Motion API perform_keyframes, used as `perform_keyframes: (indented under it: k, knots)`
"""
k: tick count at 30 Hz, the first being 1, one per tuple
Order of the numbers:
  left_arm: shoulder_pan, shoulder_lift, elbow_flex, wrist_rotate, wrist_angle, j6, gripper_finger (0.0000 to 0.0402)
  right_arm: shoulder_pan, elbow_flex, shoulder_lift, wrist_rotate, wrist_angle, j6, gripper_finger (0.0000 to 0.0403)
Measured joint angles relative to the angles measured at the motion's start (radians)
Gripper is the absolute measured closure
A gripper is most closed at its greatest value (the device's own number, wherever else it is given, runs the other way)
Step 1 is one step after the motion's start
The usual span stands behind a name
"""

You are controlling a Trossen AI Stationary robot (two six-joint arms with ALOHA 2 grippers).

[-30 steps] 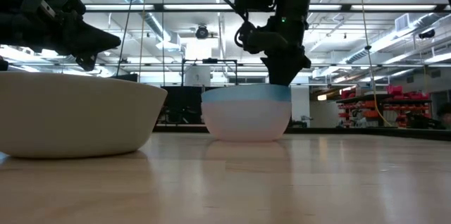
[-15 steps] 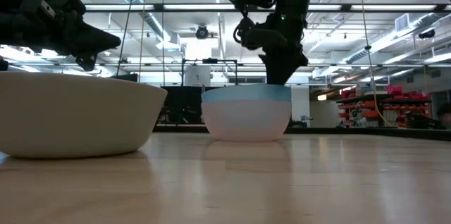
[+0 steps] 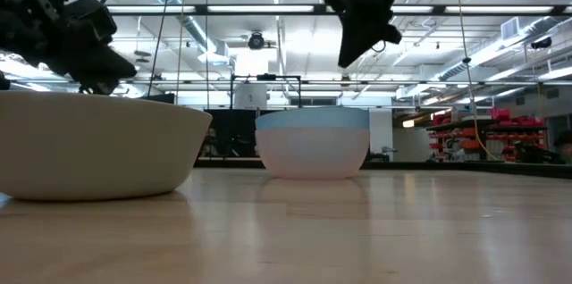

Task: Nest bowls inside each other
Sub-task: Stack the gray bowl on the blue bowl

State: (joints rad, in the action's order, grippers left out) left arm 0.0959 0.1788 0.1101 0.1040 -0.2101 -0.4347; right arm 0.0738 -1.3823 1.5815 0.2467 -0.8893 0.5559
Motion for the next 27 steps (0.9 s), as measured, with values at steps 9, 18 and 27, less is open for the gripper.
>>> perform_keyframes:
  k: [9, 18, 27]
  knots:
    - [0.0, 0.214, 0.2, -0.006, -0.286, -0.058, 0.0362, -0.036, 0.0, -0.05, 0.0, -0.086, 0.077, 0.0352]
    - [0.0, 0.455, 0.35, -0.009, -0.421, -0.105, 0.0368, -0.078, 0.0, -0.05, 0.035, -0.243, 0.156, 0.032]
    - [-0.062, 0.663, 0.43, 0.02, -0.515, -0.183, 0.0383, -0.127, 0.0, -0.051, 0.051, -0.288, 0.191, 0.0316]
